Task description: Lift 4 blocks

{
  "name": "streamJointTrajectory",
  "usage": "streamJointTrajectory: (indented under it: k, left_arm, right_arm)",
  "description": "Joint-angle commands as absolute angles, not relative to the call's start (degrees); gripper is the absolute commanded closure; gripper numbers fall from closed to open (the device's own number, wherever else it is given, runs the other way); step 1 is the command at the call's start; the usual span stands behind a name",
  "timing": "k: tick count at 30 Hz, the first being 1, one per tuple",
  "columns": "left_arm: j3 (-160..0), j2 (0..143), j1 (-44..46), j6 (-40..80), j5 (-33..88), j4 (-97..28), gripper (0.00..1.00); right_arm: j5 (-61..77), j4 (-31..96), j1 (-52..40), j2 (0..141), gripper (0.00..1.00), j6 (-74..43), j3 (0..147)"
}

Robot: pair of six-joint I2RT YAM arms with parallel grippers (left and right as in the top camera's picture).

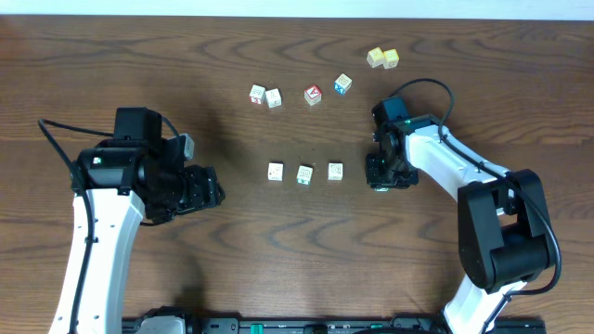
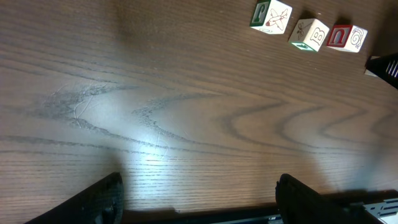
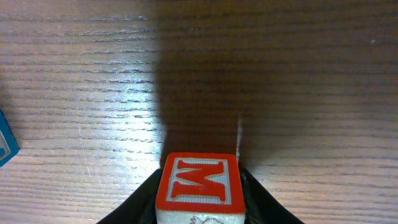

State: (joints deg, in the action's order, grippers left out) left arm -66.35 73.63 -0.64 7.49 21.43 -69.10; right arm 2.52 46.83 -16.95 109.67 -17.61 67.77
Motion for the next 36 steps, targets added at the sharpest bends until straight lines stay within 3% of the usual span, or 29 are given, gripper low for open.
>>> streamJointTrajectory:
  k: [1, 15, 28, 34, 36]
  left_arm:
    - [-67.4, 73.7, -0.9, 7.6, 20.9, -69.4, 0.21]
    - [-67.4, 73.7, -0.9, 7.6, 20.9, -69.4, 0.21]
    - [-67.4, 73.7, -0.9, 7.6, 20.9, -69.4, 0.21]
    - [-67.4, 73.7, -0.9, 7.6, 20.9, -69.4, 0.22]
    - [-67.4, 73.7, -0.9, 7.6, 20.9, -69.4, 0.21]
  right_arm:
    - [1.2, 46.7, -16.8, 110.4, 0.65, -15.8, 67.4]
    - [2.0, 49.0, -16.8, 110.4, 0.52, -17.3, 69.1]
    - [4.6, 66.7, -17.2, 110.4, 0.44, -17.3, 91.0]
    - [12.0, 64.7, -20.1, 110.5, 0.41, -17.4, 91.9]
    - [10.0, 63.3, -21.7, 110.5, 0.35, -19.0, 91.0]
